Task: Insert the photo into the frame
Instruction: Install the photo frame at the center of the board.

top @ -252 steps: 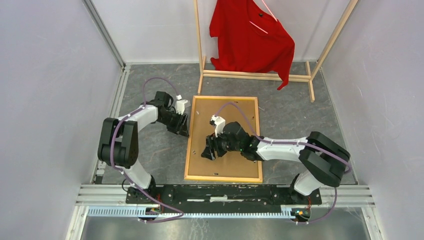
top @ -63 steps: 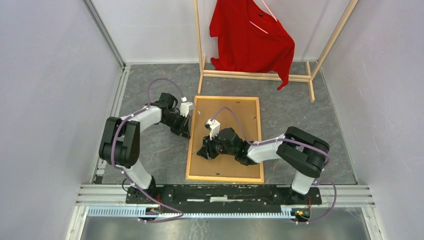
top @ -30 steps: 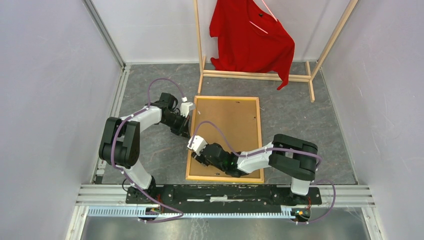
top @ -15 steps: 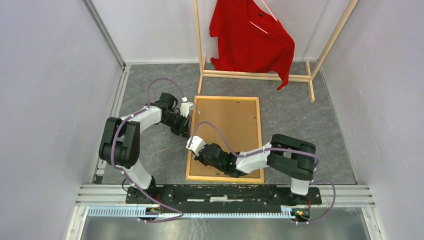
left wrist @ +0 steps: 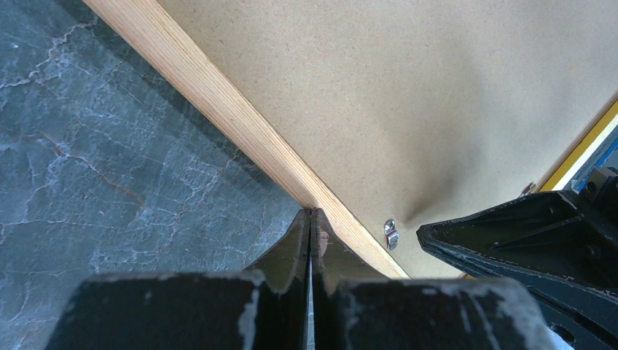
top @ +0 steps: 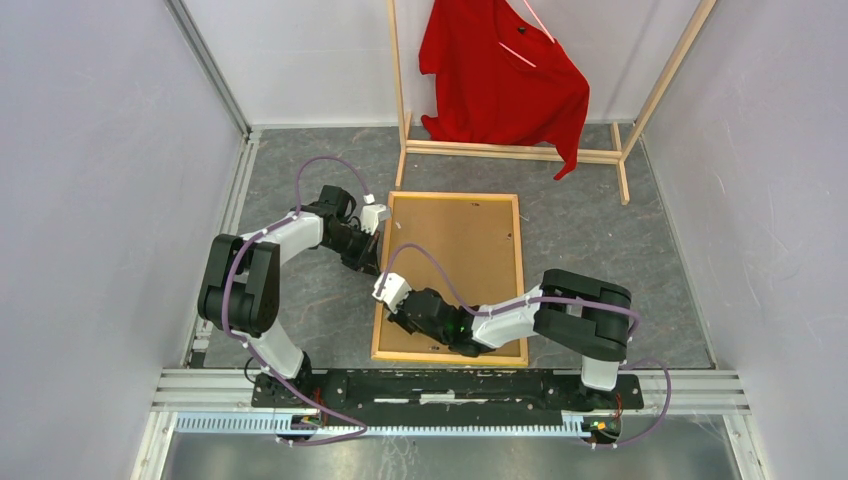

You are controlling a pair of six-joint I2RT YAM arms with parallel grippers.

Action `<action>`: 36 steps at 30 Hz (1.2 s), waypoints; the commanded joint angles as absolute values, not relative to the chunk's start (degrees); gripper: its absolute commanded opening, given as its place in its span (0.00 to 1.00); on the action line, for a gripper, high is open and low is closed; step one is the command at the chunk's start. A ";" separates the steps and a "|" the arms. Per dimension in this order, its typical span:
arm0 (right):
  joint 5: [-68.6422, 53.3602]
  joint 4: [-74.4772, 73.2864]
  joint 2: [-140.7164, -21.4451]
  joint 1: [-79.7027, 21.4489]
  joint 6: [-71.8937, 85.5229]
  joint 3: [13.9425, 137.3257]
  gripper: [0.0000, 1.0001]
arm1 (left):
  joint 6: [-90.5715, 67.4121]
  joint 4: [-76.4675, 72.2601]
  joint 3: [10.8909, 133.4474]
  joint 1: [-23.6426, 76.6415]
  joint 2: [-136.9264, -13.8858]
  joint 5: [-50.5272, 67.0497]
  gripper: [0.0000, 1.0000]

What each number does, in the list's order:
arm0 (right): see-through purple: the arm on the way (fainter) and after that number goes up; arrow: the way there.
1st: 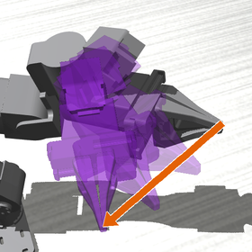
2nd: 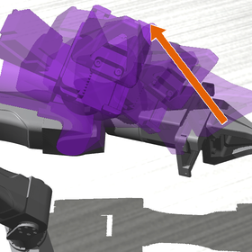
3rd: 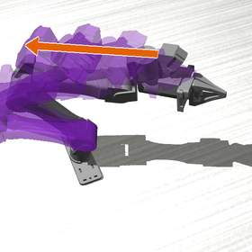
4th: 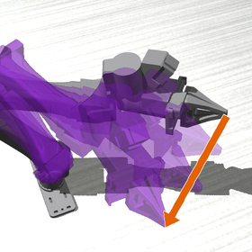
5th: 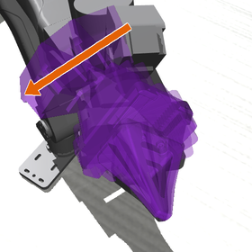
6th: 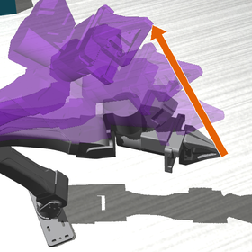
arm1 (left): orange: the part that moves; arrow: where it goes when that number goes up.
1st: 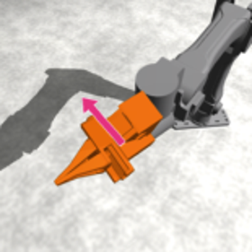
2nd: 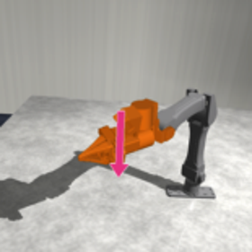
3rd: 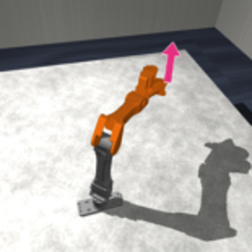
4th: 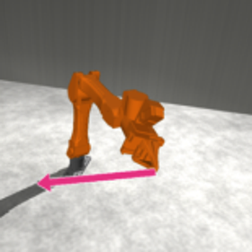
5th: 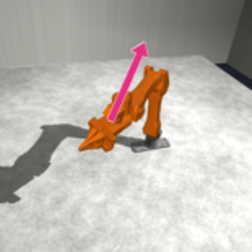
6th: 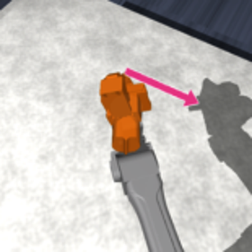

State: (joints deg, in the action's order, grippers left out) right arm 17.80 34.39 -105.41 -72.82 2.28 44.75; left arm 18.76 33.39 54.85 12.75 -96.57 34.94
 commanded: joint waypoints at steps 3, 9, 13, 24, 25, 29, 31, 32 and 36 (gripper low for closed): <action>16.98 37.35 -105.85 -73.60 3.40 44.49 0.00 | 21.95 34.30 54.51 13.36 -96.94 31.98 0.05; 16.44 36.92 -106.70 -73.91 3.34 45.36 0.00 | 21.91 34.28 54.58 13.45 -96.77 31.88 0.05; 16.54 36.61 -107.39 -73.91 3.25 45.94 0.00 | 21.99 34.28 54.58 13.45 -96.85 31.83 0.05; 18.27 36.08 -108.67 -73.89 2.82 47.28 0.00 | 22.28 34.32 54.32 13.53 -96.79 31.88 0.05; 18.30 36.12 -108.79 -73.90 2.81 47.28 0.00 | 22.30 34.29 54.32 13.54 -96.86 31.90 0.05; 18.46 36.08 -109.47 -73.69 2.99 47.54 0.00 | 22.48 34.66 54.40 13.54 -97.02 32.07 0.05; 18.46 36.04 -109.74 -73.65 2.92 47.72 0.00 | 22.47 34.68 54.40 13.54 -97.03 32.03 0.05; 18.46 36.02 -109.91 -73.56 2.94 47.85 0.00 | 22.49 34.70 54.40 13.60 -96.95 32.07 0.05; 18.37 36.02 -110.29 -73.22 3.20 47.90 0.00 | 22.45 34.63 54.40 13.69 -96.86 31.95 0.05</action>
State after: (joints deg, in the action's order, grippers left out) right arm 18.06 36.01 -108.73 -73.45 2.92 46.70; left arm 19.11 33.43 54.85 12.88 -96.57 34.85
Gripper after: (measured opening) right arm 0.006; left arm 0.051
